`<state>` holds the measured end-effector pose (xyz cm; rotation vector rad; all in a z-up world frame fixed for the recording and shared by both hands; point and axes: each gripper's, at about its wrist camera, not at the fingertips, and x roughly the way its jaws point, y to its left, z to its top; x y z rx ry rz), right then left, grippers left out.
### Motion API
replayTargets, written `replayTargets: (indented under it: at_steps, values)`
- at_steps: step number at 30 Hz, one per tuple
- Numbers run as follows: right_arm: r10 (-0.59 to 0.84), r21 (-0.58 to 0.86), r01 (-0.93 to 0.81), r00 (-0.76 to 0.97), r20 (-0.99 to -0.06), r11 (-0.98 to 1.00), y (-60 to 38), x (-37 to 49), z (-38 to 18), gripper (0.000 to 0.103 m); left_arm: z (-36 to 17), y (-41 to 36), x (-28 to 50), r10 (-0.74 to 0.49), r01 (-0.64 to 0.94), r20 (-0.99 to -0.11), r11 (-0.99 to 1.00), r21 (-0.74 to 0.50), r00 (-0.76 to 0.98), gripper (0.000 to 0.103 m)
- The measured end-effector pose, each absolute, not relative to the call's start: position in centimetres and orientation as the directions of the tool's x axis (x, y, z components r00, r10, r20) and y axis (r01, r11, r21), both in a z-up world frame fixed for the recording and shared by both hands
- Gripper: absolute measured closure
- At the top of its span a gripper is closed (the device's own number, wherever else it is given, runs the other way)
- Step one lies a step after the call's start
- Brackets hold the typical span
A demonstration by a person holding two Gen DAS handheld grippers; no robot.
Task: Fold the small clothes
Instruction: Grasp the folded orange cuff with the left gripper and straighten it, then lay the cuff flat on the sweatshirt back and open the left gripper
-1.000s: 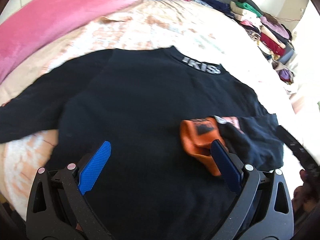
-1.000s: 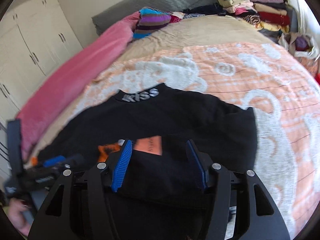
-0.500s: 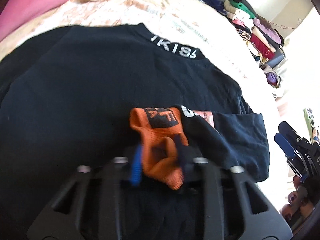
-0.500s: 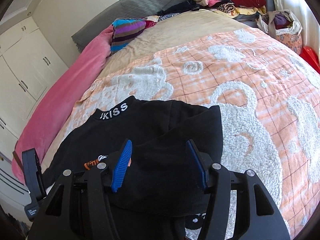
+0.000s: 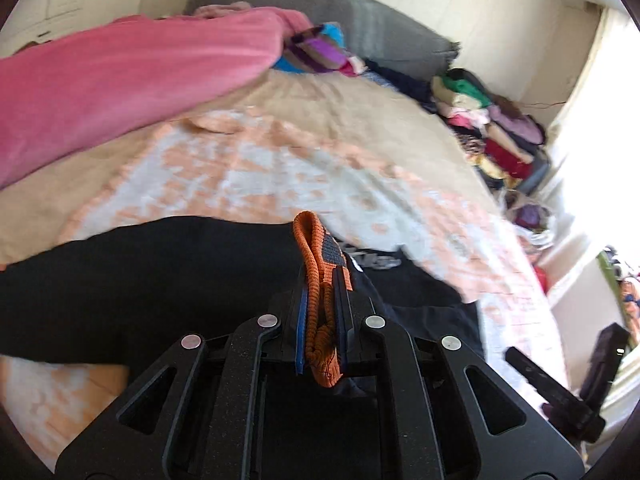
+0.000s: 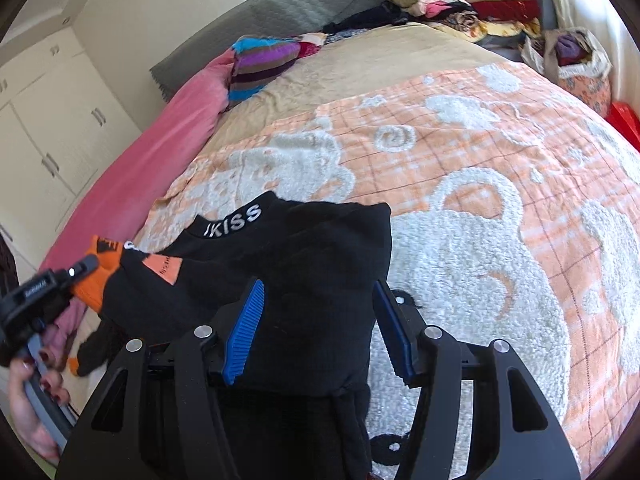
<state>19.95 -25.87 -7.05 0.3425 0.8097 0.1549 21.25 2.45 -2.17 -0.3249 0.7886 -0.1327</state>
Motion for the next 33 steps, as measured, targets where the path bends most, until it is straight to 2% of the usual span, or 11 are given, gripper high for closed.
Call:
replayTargets:
  at_steps: [9,14,22,27,31,33]
  values:
    - [0.251,0.255,-0.091,0.655,-0.713,0.963,-22.2,20.2,-8.5,0.048,-6.8,5.7,20.7,-0.186,-0.084,-0.740,0.947,-0.311,0.646,0.098]
    - [0.259,0.243,-0.116,0.645,-0.719,0.963,-21.5,20.4,-8.9,0.048,-6.9,6.1,20.8,-0.161,-0.070,-0.733,0.959,-0.274,0.661,0.098]
    - [0.248,0.219,-0.122,0.596,-0.764,0.968,-20.8,20.9,-10.5,0.048,-9.0,7.6,21.2,-0.109,-0.134,-0.781,0.962,-0.239,0.615,0.095]
    - [0.243,0.220,-0.111,0.577,-0.780,0.969,-20.9,21.0,-10.9,0.048,-8.3,9.9,20.3,-0.084,-0.186,-0.770,0.948,-0.257,0.632,0.095]
    - [0.267,0.237,-0.131,0.609,-0.747,0.963,-20.7,20.7,-10.1,0.048,-5.8,8.6,19.3,-0.111,-0.122,-0.738,0.960,-0.254,0.666,0.095]
    - [0.291,0.249,-0.156,0.618,-0.731,0.956,-20.4,20.5,-9.7,0.048,-5.2,6.9,19.3,-0.148,-0.069,-0.735,0.964,-0.255,0.661,0.087]
